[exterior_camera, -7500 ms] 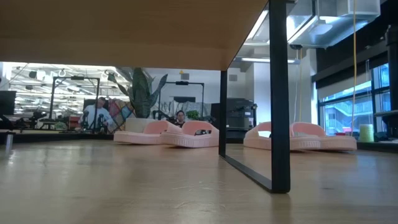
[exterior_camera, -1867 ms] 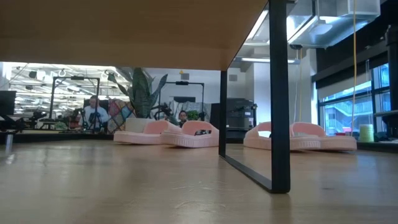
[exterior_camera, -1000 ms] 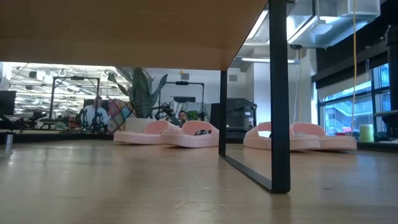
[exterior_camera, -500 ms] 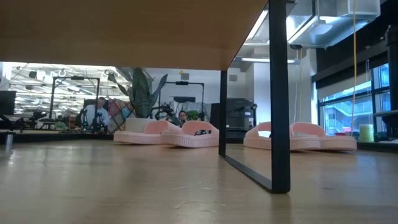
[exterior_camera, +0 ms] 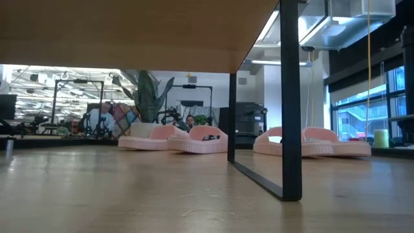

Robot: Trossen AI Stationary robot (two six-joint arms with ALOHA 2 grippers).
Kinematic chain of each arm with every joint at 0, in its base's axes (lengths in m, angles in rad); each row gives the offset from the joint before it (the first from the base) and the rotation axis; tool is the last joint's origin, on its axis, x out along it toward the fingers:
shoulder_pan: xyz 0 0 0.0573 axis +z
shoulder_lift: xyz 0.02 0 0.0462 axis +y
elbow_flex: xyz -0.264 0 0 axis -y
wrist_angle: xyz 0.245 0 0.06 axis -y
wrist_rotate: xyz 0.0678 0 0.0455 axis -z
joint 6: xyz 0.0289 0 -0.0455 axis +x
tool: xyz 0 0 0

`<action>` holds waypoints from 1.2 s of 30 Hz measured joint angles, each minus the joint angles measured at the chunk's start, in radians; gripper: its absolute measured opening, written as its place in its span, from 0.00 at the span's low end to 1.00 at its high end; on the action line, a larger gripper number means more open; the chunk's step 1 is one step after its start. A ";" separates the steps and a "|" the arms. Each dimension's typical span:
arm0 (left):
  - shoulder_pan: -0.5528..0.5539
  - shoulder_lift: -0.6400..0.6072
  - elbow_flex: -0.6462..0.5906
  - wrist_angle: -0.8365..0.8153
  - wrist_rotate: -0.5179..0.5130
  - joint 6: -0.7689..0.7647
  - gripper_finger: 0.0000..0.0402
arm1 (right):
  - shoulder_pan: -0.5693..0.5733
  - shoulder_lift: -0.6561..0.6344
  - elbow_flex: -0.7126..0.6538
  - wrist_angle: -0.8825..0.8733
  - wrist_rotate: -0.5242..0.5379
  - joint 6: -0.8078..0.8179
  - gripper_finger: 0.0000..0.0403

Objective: Pick and place slides into the shelf
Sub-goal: Put the black slide on the shelf

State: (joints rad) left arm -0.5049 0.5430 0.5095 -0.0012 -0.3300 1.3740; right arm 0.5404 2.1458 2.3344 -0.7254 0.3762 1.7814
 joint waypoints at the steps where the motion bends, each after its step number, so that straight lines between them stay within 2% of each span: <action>1: 0.000 0.000 0.000 0.006 -0.003 0.000 0.11 | 0.000 0.013 0.000 0.039 -0.020 -0.002 0.62; 5: 0.000 0.000 0.000 0.006 -0.026 0.001 0.11 | -0.010 0.060 0.000 0.160 -0.070 -0.011 0.62; 12: 0.000 0.000 0.000 0.010 -0.026 0.001 0.11 | -0.024 0.088 -0.001 0.177 -0.071 -0.059 0.59; 22: 0.000 0.000 0.000 0.010 -0.026 0.001 0.11 | -0.035 0.087 -0.001 0.179 -0.060 -0.129 0.41; 31: 0.000 -0.001 0.000 0.013 -0.026 0.001 0.16 | -0.038 0.087 -0.001 0.183 -0.066 -0.142 0.24; 36: 0.000 -0.001 0.000 0.013 -0.026 -0.003 0.19 | -0.038 0.087 -0.001 0.186 -0.065 -0.161 0.19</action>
State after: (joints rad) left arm -0.5049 0.5423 0.5098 0.0116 -0.3562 1.3705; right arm 0.5026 2.2330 2.3337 -0.5399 0.3109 1.6206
